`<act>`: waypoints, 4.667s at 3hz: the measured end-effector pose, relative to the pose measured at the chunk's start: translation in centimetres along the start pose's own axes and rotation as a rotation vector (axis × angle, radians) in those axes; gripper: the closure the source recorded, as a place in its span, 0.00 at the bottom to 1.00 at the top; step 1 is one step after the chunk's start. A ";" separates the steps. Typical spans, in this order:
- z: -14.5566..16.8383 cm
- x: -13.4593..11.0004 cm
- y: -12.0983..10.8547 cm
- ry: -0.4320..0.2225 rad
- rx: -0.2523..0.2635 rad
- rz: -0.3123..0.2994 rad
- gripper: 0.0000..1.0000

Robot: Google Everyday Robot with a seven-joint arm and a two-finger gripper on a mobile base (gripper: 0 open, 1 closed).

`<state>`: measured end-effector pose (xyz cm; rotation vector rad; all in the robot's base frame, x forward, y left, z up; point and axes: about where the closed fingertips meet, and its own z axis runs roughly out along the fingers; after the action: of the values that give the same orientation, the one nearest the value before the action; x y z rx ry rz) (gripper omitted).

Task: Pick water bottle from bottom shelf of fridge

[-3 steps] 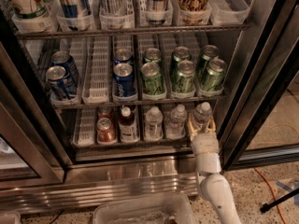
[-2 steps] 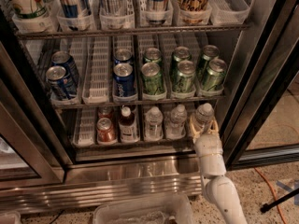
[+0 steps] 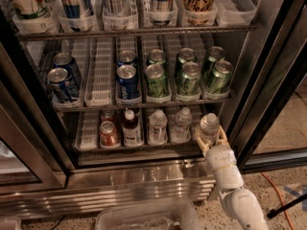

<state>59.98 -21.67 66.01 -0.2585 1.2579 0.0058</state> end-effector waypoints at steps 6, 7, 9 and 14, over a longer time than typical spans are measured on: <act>-4.6 -5.5 8.0 0.108 -0.562 0.069 1.00; -4.6 -5.7 8.2 0.111 -0.573 0.072 1.00; -5.3 -7.4 10.9 0.068 -0.695 0.056 1.00; -5.2 -11.2 14.6 0.057 -0.893 -0.054 1.00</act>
Offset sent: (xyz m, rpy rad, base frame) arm -0.0401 0.0344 -0.0026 -0.1405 0.1559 0.3478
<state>49.52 -7.01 72.31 -1.0653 1.2392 0.5247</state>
